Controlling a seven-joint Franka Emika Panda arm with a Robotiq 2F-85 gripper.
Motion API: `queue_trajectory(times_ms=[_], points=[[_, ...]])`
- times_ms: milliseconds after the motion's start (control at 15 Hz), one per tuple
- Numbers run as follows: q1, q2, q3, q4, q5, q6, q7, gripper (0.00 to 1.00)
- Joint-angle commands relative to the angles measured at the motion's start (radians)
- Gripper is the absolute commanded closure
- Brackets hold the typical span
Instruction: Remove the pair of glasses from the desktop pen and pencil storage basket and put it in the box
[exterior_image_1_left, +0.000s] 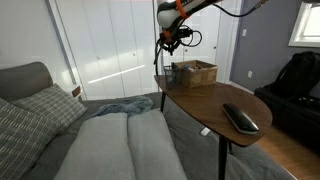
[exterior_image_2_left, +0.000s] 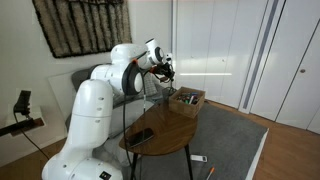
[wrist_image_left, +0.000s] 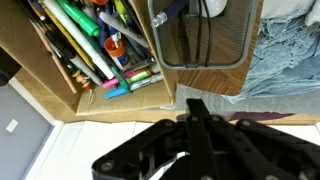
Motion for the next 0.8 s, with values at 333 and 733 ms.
queue_trajectory(times_ms=[333,733], points=[[-0.068,-0.062,0.076,-0.128,0.139,0.137,-0.218,0.46],[-0.093,-0.057,0.060,-0.172,0.253,0.158,-0.357,0.05]])
